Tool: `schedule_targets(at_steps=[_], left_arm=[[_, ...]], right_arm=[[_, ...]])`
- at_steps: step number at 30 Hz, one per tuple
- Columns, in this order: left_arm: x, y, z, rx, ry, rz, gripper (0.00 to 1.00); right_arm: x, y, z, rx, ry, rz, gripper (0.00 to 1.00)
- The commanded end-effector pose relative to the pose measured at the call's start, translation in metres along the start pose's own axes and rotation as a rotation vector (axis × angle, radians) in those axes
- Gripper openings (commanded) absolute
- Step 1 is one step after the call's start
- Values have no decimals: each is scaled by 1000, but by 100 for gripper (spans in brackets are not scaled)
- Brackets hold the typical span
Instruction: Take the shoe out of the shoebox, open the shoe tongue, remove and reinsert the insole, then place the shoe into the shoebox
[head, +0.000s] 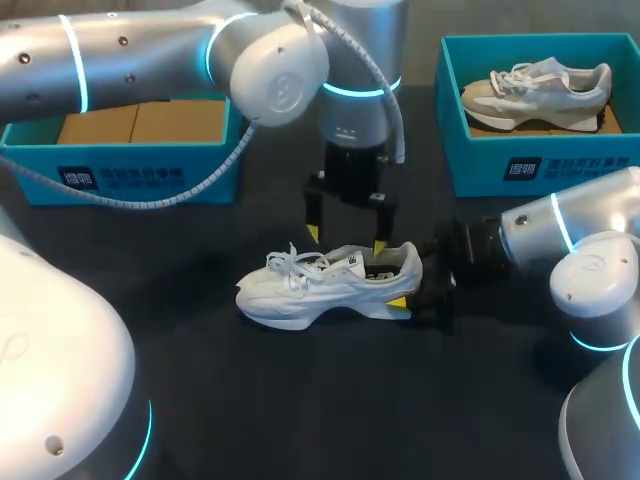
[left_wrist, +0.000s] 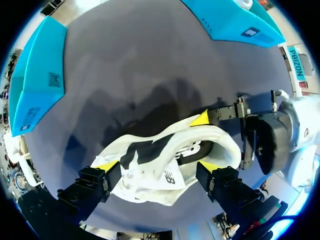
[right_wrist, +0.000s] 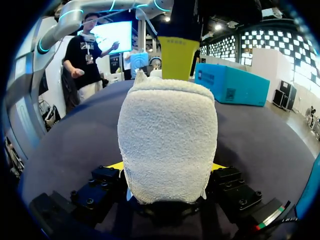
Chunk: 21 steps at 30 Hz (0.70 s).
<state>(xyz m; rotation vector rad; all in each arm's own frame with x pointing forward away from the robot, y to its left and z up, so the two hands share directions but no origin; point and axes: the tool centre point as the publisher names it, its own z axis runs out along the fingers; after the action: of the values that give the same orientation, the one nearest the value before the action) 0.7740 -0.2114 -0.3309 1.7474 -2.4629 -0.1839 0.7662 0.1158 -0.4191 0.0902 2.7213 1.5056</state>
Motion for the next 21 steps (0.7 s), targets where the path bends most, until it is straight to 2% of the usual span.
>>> schedule_targets(at_steps=[1,9,21], left_arm=[[7,-6,13,-23,-2,17,100],[7,-5,27,-55,-33,12,100],[-5,2,35,-82,-124,-43,100]], right_arm=[[-3,-1,5,7,0,1,0],[-3,-1,5,7,0,1,0],[-3,-1,5,7,0,1,0]])
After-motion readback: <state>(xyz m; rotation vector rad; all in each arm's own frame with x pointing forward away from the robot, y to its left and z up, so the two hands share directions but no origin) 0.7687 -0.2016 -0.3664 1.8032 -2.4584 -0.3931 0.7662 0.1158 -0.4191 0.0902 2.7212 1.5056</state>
